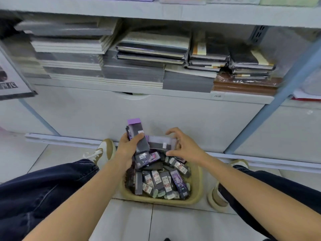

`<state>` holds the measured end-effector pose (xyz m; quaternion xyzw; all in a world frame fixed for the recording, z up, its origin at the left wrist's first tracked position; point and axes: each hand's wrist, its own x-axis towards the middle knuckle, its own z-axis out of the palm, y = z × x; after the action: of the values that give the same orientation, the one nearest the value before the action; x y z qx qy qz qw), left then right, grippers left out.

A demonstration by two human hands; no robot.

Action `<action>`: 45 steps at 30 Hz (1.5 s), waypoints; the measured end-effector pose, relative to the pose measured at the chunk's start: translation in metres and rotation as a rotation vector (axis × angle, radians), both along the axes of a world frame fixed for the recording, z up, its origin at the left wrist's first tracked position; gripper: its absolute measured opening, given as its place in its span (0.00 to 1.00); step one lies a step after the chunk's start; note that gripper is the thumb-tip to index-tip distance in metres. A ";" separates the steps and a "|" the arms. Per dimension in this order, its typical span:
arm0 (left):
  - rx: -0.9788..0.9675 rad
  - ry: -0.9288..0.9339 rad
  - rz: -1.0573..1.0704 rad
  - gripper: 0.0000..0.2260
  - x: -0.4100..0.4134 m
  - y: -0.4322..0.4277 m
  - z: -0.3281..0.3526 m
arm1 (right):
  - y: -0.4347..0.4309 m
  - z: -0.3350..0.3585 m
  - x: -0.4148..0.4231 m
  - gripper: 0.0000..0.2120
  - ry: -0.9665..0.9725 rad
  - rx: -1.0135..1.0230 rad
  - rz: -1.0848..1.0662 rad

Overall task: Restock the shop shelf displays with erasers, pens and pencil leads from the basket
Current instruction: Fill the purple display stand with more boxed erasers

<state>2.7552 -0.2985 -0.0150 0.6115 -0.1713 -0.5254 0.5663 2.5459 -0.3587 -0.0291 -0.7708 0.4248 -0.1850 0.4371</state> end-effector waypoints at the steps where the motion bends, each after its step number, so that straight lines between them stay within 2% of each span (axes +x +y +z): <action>1: -0.006 -0.012 -0.013 0.05 0.000 0.001 0.009 | 0.004 0.005 0.002 0.27 0.098 -0.105 0.029; 4: -0.004 -0.010 -0.085 0.05 0.003 0.008 0.037 | 0.012 0.024 0.003 0.25 0.219 -0.300 0.052; 8: -0.046 0.051 -0.103 0.05 0.010 0.018 0.064 | 0.017 0.046 -0.007 0.22 0.145 -0.310 0.105; 10: -0.105 0.095 -0.089 0.04 0.013 0.022 0.074 | 0.024 0.056 -0.008 0.16 0.035 -0.189 0.068; 12: -0.158 0.127 -0.098 0.05 0.011 0.027 0.082 | 0.032 0.068 -0.005 0.09 -0.180 0.060 0.006; 14: -0.196 0.135 -0.121 0.05 0.004 0.031 0.088 | 0.039 0.081 0.002 0.13 -0.361 0.270 -0.024; 17: -0.257 0.124 -0.121 0.05 -0.009 0.037 0.097 | 0.049 0.098 0.013 0.19 -0.455 0.347 0.038; 22: -0.327 0.016 -0.088 0.04 -0.013 0.039 0.119 | 0.059 0.118 0.017 0.16 -0.429 0.228 0.107; 25: -0.336 -0.056 -0.101 0.09 -0.011 0.040 0.132 | 0.055 0.132 0.020 0.14 -0.375 0.061 0.088; 27: -0.353 -0.092 -0.133 0.10 -0.010 0.040 0.141 | 0.052 0.146 0.028 0.11 -0.407 -0.051 0.035; 31: -0.405 -0.128 -0.169 0.13 -0.007 0.035 0.174 | 0.041 0.184 0.043 0.21 -0.504 -0.084 -0.017; 36: -0.492 -0.187 -0.219 0.14 0.012 0.025 0.241 | 0.015 0.252 0.055 0.14 -0.481 -0.206 0.045; 39: -0.595 -0.209 -0.242 0.16 0.028 0.016 0.284 | -0.004 0.301 0.063 0.13 -0.532 -0.359 0.028; 42: -0.647 -0.252 -0.213 0.24 0.048 0.001 0.320 | -0.026 0.352 0.074 0.10 -0.669 -0.456 -0.056; 45: -0.687 -0.306 -0.152 0.22 0.072 -0.021 0.341 | -0.050 0.393 0.089 0.08 -0.773 -0.483 -0.161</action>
<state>2.8271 -0.3197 0.3258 0.4431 -0.4645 -0.3805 0.6656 2.6345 -0.4084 0.3642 -0.6896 0.2340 -0.5858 0.3557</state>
